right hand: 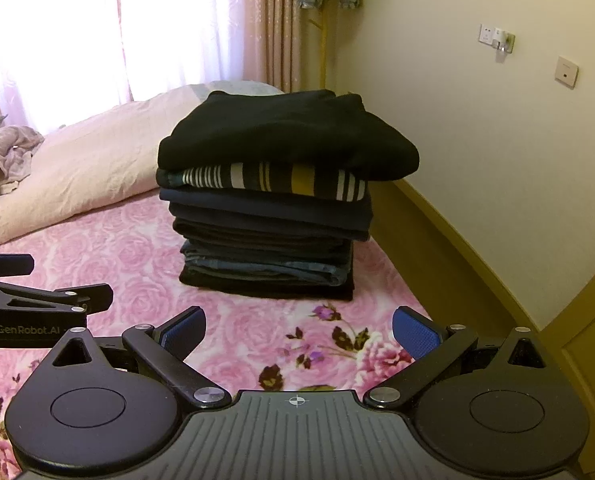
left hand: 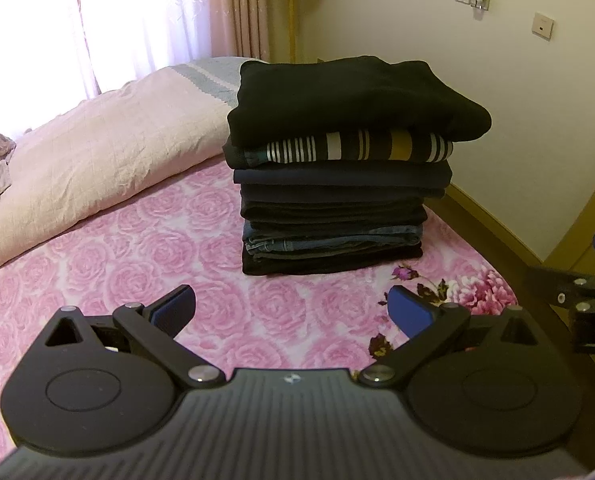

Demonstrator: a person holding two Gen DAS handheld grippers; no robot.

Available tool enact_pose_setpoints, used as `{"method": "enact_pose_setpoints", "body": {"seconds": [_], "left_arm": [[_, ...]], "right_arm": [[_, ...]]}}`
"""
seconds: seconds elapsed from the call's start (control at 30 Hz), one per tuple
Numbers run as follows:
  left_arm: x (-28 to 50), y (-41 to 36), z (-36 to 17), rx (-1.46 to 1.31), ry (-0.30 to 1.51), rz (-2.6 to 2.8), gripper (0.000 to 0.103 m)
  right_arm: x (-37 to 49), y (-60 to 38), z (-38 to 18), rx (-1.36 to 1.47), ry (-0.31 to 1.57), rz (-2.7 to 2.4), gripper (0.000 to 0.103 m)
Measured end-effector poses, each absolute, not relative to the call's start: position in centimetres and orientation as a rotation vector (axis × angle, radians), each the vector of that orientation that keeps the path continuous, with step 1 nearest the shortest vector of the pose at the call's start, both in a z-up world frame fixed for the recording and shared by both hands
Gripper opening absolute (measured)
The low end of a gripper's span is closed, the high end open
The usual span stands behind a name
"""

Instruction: Fold clothes

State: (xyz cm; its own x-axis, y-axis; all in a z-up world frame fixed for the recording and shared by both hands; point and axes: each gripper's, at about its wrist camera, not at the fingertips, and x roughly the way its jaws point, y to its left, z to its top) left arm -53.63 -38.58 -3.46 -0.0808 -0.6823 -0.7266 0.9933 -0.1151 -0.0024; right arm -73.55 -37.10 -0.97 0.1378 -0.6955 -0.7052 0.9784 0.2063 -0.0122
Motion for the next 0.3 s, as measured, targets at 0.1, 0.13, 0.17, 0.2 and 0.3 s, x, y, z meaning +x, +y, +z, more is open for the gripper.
{"method": "enact_pose_setpoints", "body": {"seconds": [0.1, 0.13, 0.17, 0.2, 0.3], "left_arm": [[-53.59, -38.54, -3.49, 0.686, 0.606, -1.58, 0.101], [-53.58, -38.52, -3.49, 0.688, 0.604, -1.577, 0.101], [-53.57, -38.51, -3.5, 0.69, 0.602, -1.574, 0.101], [-53.51, -38.42, -3.5, 0.688, 0.601, -1.572, 0.101], [-53.38, -38.18, -3.43, 0.675, 0.597, -1.569, 0.101]], "right_arm": [[-73.42, -37.11, -1.01, 0.523, 0.664, -1.29, 0.102], [-73.38, -37.12, -1.03, 0.524, 0.664, -1.29, 0.102], [-73.35, -37.12, -1.04, 0.524, 0.663, -1.289, 0.102], [-73.33, -37.12, -1.05, 0.524, 0.663, -1.288, 0.102], [-73.3, -37.12, -1.09, 0.525, 0.662, -1.286, 0.102]]}}
